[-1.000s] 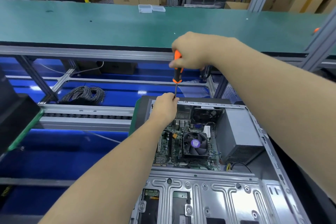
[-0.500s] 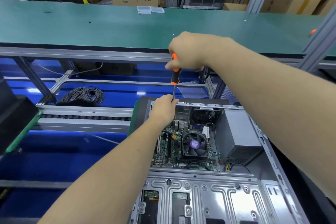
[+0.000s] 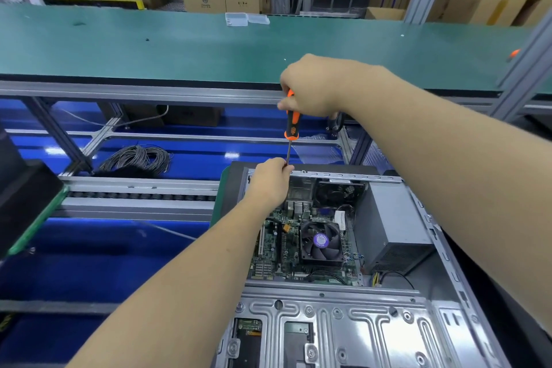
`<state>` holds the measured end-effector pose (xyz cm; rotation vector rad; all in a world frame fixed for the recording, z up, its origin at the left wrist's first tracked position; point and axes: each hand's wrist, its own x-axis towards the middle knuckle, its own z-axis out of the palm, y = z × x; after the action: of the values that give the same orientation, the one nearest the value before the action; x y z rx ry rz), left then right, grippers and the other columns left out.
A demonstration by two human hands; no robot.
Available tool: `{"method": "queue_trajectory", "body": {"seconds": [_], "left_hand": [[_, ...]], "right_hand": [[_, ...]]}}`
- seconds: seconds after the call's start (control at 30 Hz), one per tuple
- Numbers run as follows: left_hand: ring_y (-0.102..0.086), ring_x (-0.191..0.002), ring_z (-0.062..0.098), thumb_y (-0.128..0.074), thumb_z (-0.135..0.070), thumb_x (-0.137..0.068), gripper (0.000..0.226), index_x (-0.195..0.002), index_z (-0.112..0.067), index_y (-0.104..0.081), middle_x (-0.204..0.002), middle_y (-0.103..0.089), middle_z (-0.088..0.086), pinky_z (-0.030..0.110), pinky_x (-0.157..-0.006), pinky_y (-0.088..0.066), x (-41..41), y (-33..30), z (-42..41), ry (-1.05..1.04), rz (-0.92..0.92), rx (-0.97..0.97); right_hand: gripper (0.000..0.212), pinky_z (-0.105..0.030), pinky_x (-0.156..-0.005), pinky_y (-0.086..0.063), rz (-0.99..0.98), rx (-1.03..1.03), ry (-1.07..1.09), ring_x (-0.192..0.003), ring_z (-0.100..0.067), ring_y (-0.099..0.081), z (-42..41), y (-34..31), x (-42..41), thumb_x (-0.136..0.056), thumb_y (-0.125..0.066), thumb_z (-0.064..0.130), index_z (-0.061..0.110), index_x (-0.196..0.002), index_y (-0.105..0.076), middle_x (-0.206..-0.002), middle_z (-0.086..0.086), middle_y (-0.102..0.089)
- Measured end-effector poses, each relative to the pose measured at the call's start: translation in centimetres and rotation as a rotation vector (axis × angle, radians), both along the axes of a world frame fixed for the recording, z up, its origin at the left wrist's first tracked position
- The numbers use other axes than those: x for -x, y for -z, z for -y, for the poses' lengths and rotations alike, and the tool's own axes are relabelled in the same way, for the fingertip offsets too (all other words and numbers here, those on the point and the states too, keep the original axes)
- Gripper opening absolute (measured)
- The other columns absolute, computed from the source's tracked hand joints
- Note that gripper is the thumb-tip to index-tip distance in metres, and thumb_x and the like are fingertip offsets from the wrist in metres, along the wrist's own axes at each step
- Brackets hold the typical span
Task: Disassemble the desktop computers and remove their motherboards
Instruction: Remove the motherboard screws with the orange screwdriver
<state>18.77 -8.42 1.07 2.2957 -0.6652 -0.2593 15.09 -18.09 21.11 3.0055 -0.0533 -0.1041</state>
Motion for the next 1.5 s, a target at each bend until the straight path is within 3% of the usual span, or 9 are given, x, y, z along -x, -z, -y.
{"method": "queue_trajectory", "body": {"seconds": [0.1,0.23,0.3,0.4,0.53,0.67,0.97,1.23,1.5], "left_hand": [[-0.042,-0.065,0.021,-0.043,-0.027,-0.107,0.032,-0.084,-0.006,-0.049,-0.070,-0.046,0.002,0.033,-0.061,-0.034,-0.1,0.0,0.0,-0.008,-0.005,0.001],[-0.040,-0.060,0.018,-0.044,-0.027,-0.107,0.033,-0.081,-0.008,-0.048,-0.068,-0.044,0.001,0.031,-0.055,-0.031,0.0,0.1,0.0,-0.008,-0.004,0.002],[-0.039,-0.057,0.015,-0.044,-0.027,-0.107,0.032,-0.082,-0.007,-0.049,-0.067,-0.046,0.000,0.028,-0.051,-0.030,0.1,0.1,0.0,-0.014,-0.005,0.003],[-0.042,-0.060,0.017,-0.044,-0.026,-0.107,0.031,-0.088,-0.004,-0.054,-0.071,-0.049,0.002,0.030,-0.055,-0.033,-0.1,0.1,0.0,-0.020,-0.006,0.003],[-0.043,-0.063,0.021,-0.044,-0.028,-0.107,0.032,-0.091,-0.003,-0.056,-0.071,-0.049,0.003,0.032,-0.062,-0.036,0.0,0.2,0.2,-0.006,0.012,-0.019],[-0.042,-0.063,0.021,-0.045,-0.027,-0.107,0.032,-0.091,-0.002,-0.057,-0.068,-0.047,0.002,0.032,-0.062,-0.035,-0.1,0.4,0.3,-0.011,0.016,-0.008],[-0.050,-0.070,0.020,-0.052,-0.025,-0.104,0.021,-0.107,-0.005,-0.061,-0.084,-0.058,0.004,0.027,-0.060,-0.037,0.5,0.5,-0.3,-0.104,-0.036,0.146],[-0.031,-0.046,0.012,-0.040,-0.009,-0.097,0.021,-0.089,-0.004,-0.058,-0.054,-0.039,-0.001,0.025,-0.049,-0.028,5.7,3.5,-0.4,-0.778,-1.124,0.921],[-0.030,-0.057,0.016,-0.026,-0.003,-0.102,0.028,-0.109,0.000,-0.053,-0.066,-0.036,0.004,0.024,-0.056,-0.030,5.1,5.7,-2.5,-0.820,-1.198,0.800]], "right_hand": [[0.027,-0.042,-0.079,-0.053,-0.050,-0.102,-0.078,-0.086,-0.030,-0.060,-0.2,0.0,0.3,-0.089,-0.059,0.018,0.025,-0.115,-0.054,-0.105,-0.004,-0.049],[0.040,-0.042,-0.070,-0.058,-0.008,-0.038,0.007,-0.067,-0.030,-0.067,0.2,0.2,0.1,-0.093,-0.060,0.050,0.012,-0.105,-0.057,-0.079,-0.006,-0.061],[0.017,-0.043,-0.077,-0.056,-0.006,-0.088,-0.061,-0.083,-0.032,-0.067,0.3,0.6,0.1,-0.092,-0.061,0.024,0.016,-0.106,-0.059,-0.091,-0.004,-0.061],[0.044,-0.045,-0.079,-0.054,-0.070,-0.168,-0.048,-0.088,-0.034,-0.063,0.4,0.5,0.3,-0.088,-0.063,0.025,0.028,-0.129,-0.046,-0.107,-0.005,-0.049],[0.016,-0.043,-0.071,-0.058,-0.016,-0.133,-0.053,-0.075,-0.032,-0.068,0.7,0.9,0.0,-0.091,-0.062,0.026,0.020,-0.105,-0.056,-0.099,-0.006,-0.063],[0.046,-0.042,-0.075,-0.054,-0.054,-0.227,-0.064,-0.081,-0.029,-0.064,1.0,1.0,0.2,-0.086,-0.070,0.032,0.030,-0.125,-0.044,-0.110,-0.004,-0.048],[0.038,-0.019,-0.057,-0.037,0.277,-0.568,-0.092,-0.066,-0.002,-0.055,0.9,5.3,1.5,-0.086,-0.073,0.019,0.025,-0.112,-0.046,-0.081,0.010,-0.058],[0.045,-0.023,-0.056,-0.039,0.287,-0.625,-0.065,-0.062,-0.011,-0.056,1.3,6.2,2.3,-0.090,-0.067,0.009,0.032,-0.116,-0.038,-0.077,0.002,-0.058],[0.047,-0.041,-0.069,-0.059,0.386,-0.650,-0.037,-0.066,-0.018,-0.068,2.4,4.4,4.1,-0.089,-0.069,0.010,0.034,-0.115,-0.038,-0.080,-0.002,-0.063]]}}
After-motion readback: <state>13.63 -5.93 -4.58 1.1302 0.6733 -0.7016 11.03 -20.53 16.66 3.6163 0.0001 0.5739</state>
